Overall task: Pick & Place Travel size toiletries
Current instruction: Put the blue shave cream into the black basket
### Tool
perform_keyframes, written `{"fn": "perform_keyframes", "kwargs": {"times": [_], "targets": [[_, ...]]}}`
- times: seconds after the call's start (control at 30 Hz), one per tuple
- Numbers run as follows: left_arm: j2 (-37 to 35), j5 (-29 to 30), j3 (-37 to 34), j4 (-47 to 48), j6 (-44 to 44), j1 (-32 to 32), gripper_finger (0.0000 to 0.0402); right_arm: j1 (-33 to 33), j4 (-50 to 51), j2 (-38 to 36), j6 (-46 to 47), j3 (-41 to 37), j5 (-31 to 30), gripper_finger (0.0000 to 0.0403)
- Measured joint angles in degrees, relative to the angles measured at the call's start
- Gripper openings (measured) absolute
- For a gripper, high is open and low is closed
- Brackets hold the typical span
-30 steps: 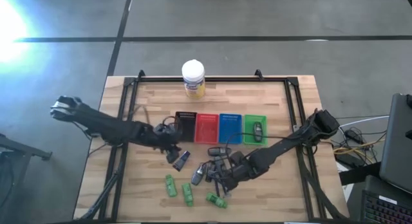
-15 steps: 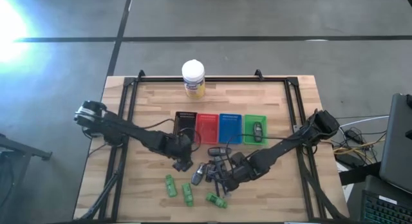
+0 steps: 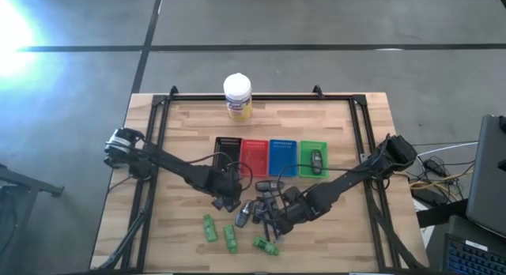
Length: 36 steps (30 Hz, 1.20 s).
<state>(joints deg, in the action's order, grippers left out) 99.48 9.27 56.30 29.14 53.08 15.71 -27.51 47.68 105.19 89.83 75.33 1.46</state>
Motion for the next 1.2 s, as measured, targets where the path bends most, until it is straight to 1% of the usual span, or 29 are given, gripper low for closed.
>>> {"fn": "perform_keyframes", "kwargs": {"times": [0.13,0.43,0.53,0.73,0.83,0.93,1.07,1.2], "targets": [[0.3,0.9,0.1,0.1,-0.5,0.0,0.0266,0.0,0.0,0.0,0.0,0.0,0.0,0.0364],[0.0,6.0,0.6,-1.3,-0.9,-0.3,0.0235,0.0,0.0,0.0,0.2,0.0,-0.2,0.0363],[0.1,5.7,0.6,-1.2,-1.4,-0.2,0.0215,0.0,-0.1,0.0,0.2,0.0,-0.2,0.0364],[0.1,4.6,0.6,-0.9,-1.9,0.0,0.0155,0.0,0.0,0.0,0.2,0.0,-0.6,0.0363],[0.1,3.8,0.6,-0.4,-2.3,0.0,0.0134,0.0,0.0,0.0,0.2,0.0,-1.6,0.0363],[-0.1,3.1,0.6,1.0,-2.3,0.2,0.0132,0.0,0.0,0.0,0.2,0.0,-1.7,0.0363],[-1.1,-0.7,0.7,2.0,-0.7,1.0,0.0132,0.0,-0.1,0.0,0.0,0.0,-1.7,0.0364],[-4.2,-1.3,1.2,2.3,2.5,3.0,0.0132,0.0,-0.3,0.0,-1.3,0.0,-1.5,0.0364]]}}
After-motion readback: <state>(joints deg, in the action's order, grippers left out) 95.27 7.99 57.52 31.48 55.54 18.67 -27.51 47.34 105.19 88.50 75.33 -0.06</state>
